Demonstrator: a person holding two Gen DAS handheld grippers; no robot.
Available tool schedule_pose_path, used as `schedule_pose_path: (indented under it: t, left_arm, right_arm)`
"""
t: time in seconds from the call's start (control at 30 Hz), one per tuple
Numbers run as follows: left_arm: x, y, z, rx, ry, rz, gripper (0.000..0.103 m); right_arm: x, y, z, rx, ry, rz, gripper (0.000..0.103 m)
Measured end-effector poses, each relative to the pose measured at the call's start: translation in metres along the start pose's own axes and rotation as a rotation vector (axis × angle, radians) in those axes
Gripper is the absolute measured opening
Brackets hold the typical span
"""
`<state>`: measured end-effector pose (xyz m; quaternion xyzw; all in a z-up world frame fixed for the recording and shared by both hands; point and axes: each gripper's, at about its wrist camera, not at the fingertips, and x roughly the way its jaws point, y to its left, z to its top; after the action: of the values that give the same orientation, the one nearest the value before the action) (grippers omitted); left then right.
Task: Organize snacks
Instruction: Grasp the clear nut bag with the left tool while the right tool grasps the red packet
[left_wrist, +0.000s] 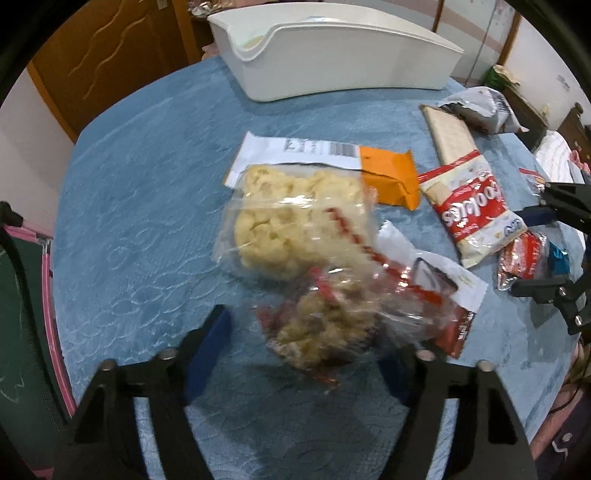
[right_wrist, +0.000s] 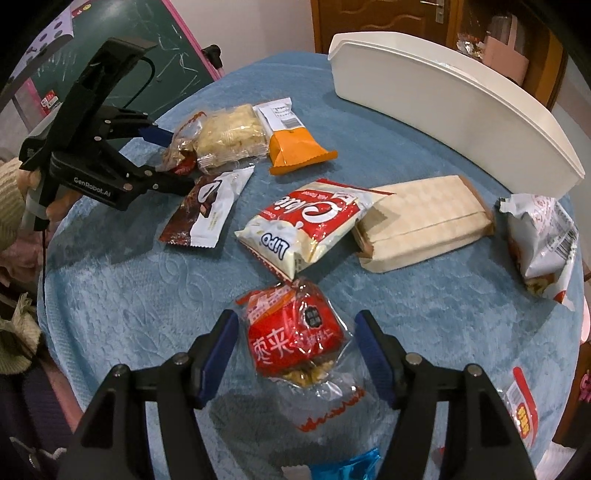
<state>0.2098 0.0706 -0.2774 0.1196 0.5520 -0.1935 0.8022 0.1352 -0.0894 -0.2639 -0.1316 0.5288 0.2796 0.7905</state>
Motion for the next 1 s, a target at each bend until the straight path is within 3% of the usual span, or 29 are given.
schedule_pose_path:
  t: [0.13, 0.17, 0.2, 0.5, 1.0]
  left_arm:
    - [-0.004, -0.01, 0.0, 0.039, -0.019, 0.041, 0.057]
    - [-0.005, -0.013, 0.001, 0.047, -0.026, 0.047, 0.048]
    - [-0.008, -0.015, 0.001, 0.052, -0.033, 0.047, 0.047]
    - [-0.017, -0.026, -0.003, 0.039, -0.029, 0.059, 0.047]
    - [-0.071, -0.049, -0.012, 0.056, -0.113, 0.062, 0.046]
  right_arm:
    - [-0.003, 0.001, -0.002, 0.0, -0.004, -0.003, 0.065]
    - [-0.003, 0.001, -0.002, -0.002, -0.004, -0.004, 0.064]
    - [-0.004, 0.001, -0.002, 0.001, -0.006, -0.002, 0.063]
    - [-0.015, 0.003, 0.0, 0.012, -0.023, -0.008, 0.052]
    - [-0.057, 0.017, -0.004, 0.013, -0.109, -0.072, 0.049]
